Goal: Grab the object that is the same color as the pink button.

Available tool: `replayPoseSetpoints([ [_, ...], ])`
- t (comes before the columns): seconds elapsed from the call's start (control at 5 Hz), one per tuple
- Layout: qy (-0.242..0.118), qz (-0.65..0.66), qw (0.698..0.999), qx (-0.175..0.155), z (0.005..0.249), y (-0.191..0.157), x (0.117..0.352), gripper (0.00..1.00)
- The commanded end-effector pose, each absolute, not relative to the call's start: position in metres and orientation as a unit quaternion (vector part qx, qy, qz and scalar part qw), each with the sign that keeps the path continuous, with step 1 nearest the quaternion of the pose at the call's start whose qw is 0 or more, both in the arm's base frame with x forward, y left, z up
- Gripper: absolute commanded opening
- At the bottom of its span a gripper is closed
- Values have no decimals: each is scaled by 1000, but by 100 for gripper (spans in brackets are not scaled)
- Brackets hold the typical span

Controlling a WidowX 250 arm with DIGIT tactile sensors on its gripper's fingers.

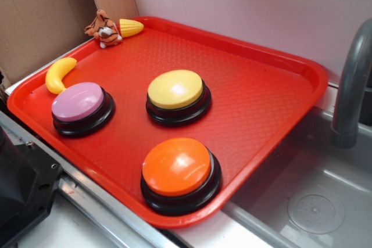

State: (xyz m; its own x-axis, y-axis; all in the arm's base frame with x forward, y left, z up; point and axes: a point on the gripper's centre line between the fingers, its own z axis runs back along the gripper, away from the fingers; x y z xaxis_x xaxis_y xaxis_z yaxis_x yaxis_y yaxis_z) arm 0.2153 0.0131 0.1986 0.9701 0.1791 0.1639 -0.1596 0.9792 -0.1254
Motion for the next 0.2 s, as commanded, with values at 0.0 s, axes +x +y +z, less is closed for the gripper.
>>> replayPoseSetpoints([
  [0.0, -104, 107, 987, -60, 193, 18, 225, 0],
])
